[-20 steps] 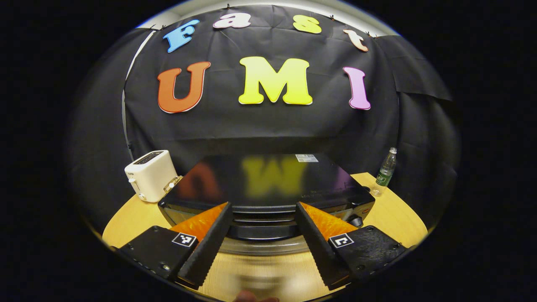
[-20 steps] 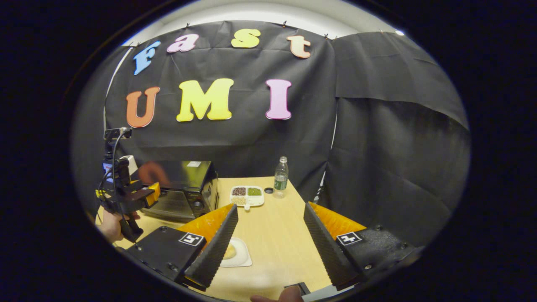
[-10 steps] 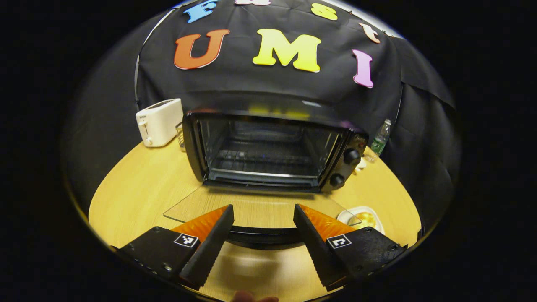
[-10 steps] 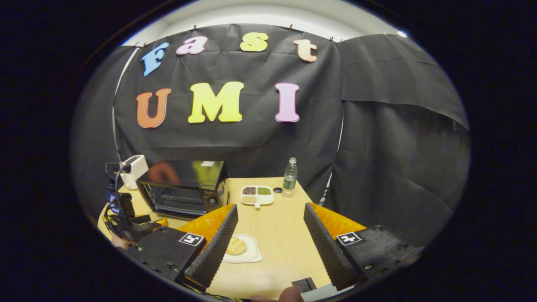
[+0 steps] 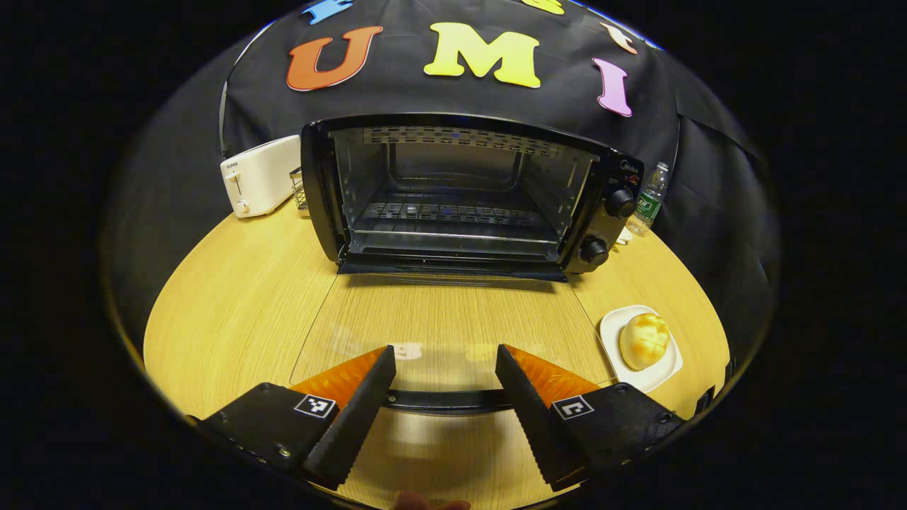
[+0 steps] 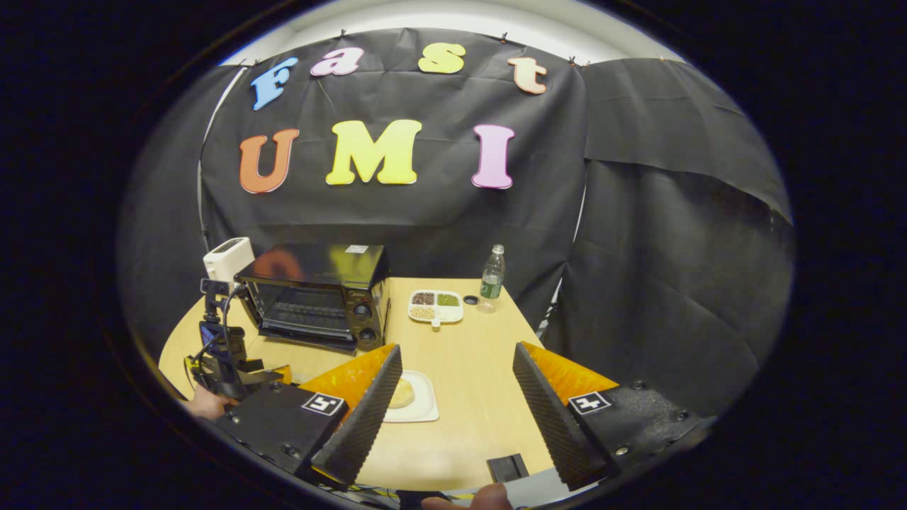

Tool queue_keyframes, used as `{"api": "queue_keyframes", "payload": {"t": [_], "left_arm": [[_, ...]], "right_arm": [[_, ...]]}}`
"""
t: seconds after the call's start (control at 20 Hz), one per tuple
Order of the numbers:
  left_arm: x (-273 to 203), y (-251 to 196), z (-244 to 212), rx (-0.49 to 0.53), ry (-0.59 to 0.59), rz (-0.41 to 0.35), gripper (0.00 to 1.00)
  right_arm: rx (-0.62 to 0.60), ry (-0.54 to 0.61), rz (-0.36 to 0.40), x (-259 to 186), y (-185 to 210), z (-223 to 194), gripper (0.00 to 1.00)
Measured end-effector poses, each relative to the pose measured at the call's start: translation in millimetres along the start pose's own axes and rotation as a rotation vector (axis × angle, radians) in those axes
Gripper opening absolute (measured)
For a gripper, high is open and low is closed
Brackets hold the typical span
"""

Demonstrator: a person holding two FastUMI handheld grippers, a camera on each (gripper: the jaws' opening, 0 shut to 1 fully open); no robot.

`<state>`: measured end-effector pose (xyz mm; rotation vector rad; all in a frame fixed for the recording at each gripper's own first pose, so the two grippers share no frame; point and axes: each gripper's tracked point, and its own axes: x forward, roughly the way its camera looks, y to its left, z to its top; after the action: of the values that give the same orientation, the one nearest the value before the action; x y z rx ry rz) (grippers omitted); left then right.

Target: Open the electric oven with the left hand, put the food in, and close the electric oven.

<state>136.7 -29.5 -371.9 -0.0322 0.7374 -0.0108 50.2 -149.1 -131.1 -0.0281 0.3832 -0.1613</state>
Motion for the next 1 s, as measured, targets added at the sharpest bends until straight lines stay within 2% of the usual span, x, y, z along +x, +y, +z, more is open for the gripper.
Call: {"api": "queue_keyframes", "payload": {"t": [0.25,0.55,0.85,1.0], "left_arm": [[-33.1,9.9,9.3,-0.017,-0.049,0.011,0.93],[-106.7,13.3,37.9,-0.031,-0.163,0.014,0.93],[-189.9,9.7,86.5,-0.006,-0.304,0.039,0.93],[-216.4,10.1,103.3,0.000,-0.348,0.047,0.93]], "right_arm": [[0.010,0.017,0.022,3.6,3.5,-16.3,0.97],[0.039,0.074,0.085,25.6,14.3,-54.2,0.98],[0.070,0.180,0.166,80.0,54.6,-116.1,0.98],[0.077,0.227,0.183,110.1,77.2,-144.8,0.98]]}}
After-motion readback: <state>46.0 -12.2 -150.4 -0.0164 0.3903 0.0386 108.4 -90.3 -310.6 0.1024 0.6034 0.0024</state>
